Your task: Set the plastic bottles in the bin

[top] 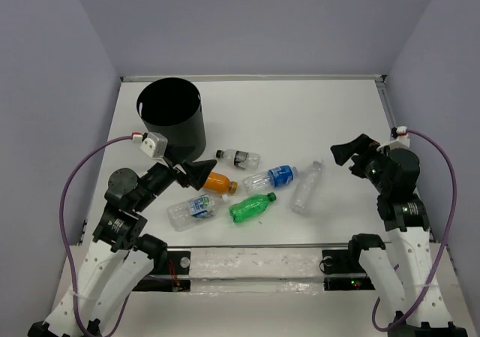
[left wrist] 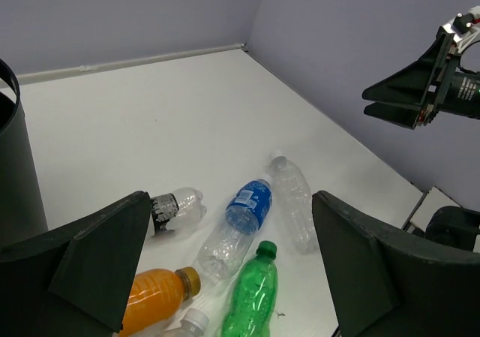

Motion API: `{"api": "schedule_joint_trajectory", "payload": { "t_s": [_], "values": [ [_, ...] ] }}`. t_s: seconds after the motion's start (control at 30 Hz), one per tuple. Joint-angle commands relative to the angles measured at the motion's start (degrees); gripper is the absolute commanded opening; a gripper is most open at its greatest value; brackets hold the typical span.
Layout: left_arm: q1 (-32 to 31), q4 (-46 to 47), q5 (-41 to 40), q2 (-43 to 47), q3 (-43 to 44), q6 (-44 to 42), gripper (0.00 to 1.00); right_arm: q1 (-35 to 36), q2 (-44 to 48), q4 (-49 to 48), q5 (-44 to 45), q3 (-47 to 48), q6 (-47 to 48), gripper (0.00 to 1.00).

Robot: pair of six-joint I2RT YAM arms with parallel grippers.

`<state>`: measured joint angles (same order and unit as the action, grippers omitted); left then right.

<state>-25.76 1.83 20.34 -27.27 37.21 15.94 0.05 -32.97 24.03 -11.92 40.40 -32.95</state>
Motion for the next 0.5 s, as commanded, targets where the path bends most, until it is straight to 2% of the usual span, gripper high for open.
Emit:
{"api": "schedule_joint_trajectory", "payload": {
  "t_s": [0.0, 0.23, 0.47],
  "values": [
    [0.53, 1.51, 1.98, -0.16, 2.08, -0.39, 0.99, -0.14, -2.53, 1.90, 0.85, -1.55, 0.34, 1.00],
    [0.36, 2.74, 3.57, -1.03, 1.37, 0.05, 0.99, -0.14, -8.24, -0.38, -1.26, -4.80, -0.01, 1.00],
    [0.45, 2.22, 2.78, -1.91, 1.28, 0.75, 0.99, -0.14, -15.62, -11.17, -8.73, -9.28, -3.34, 1.00]
  ]
}}
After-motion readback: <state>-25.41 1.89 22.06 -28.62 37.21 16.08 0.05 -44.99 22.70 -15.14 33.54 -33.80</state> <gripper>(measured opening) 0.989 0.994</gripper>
